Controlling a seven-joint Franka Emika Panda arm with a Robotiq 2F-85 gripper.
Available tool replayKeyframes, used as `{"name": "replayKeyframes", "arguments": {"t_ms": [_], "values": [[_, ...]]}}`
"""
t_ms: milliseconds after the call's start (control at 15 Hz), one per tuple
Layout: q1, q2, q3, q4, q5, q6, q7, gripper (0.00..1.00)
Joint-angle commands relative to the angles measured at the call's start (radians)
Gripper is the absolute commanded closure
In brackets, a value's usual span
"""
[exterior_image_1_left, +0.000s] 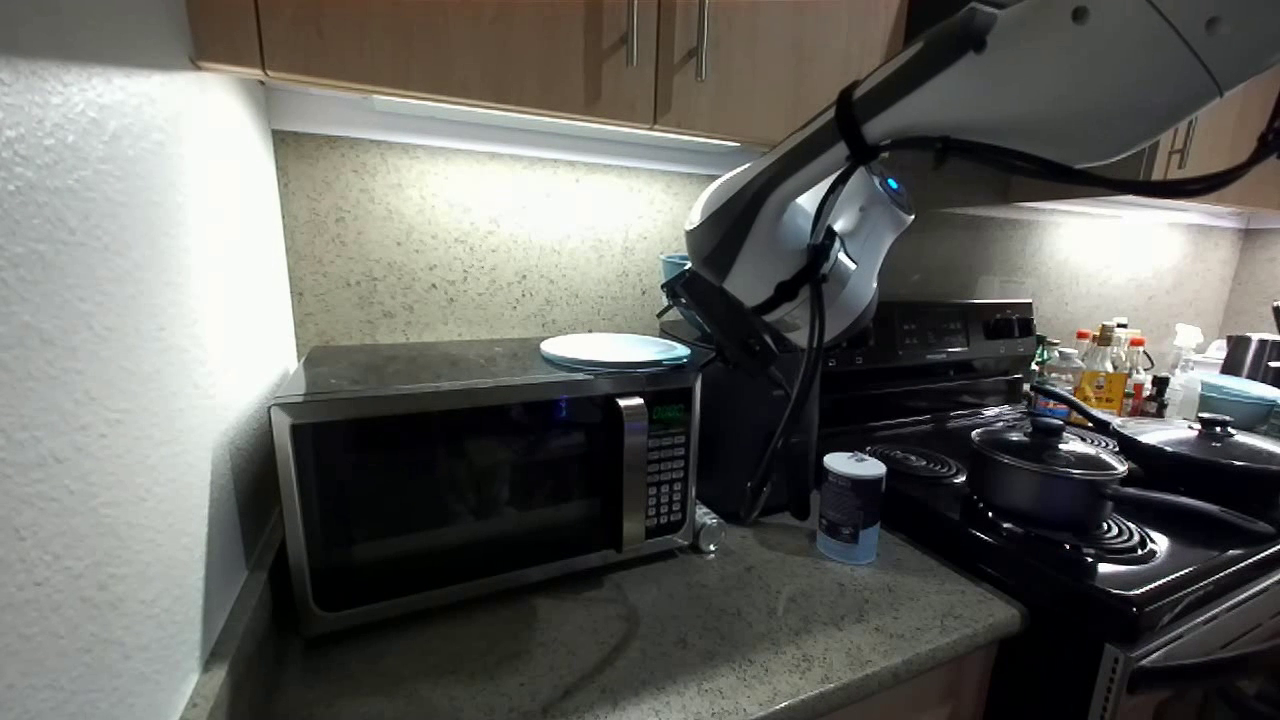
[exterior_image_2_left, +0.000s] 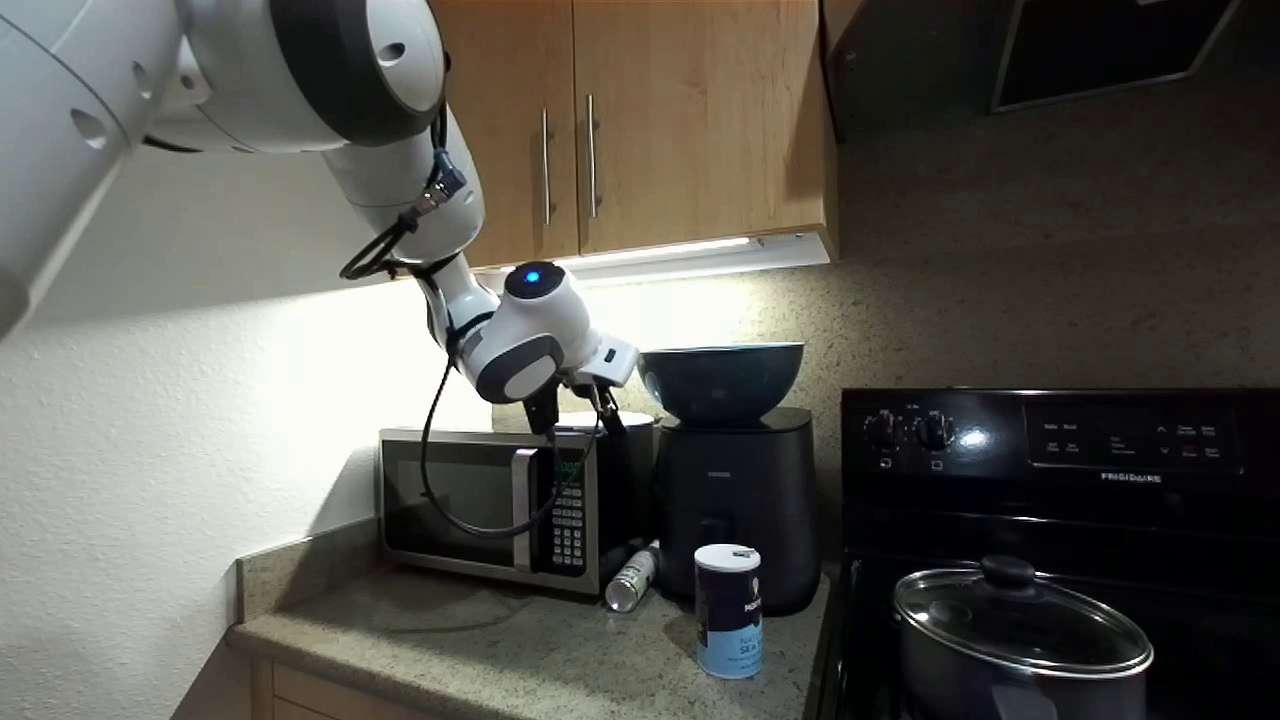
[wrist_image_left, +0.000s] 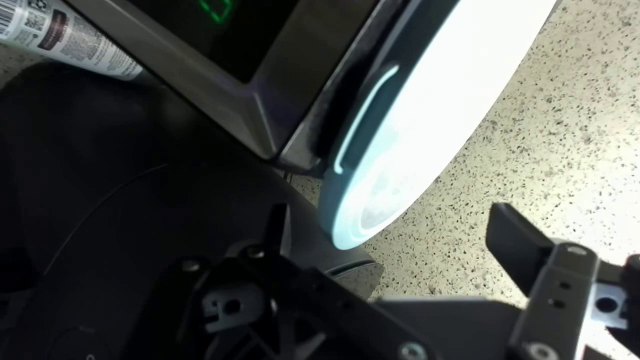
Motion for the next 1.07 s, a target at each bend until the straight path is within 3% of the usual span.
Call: {"name": "replayKeyframes", "arguments": {"t_ms": [0, 133, 200, 267, 867, 1000], "values": [[-0.012, 0.047, 0.009, 0.049, -0.011, 0.005, -0.007, 0.0], [-0.02, 0.065, 0.019, 0.07, -0.013, 0.012, -0.012, 0.0], [-0.025, 0.075, 0.024, 0.082, -0.017, 0.014, -0.017, 0.25], [-0.028, 0.084, 0.028, 0.092, -0.022, 0.019, -0.021, 0.27], [-0.077, 0.122, 0.081, 0.134, -0.078, 0.025, -0.028, 0.86], [-0.09, 0.121, 0.097, 0.136, -0.091, 0.033, -0.029, 0.92]]}}
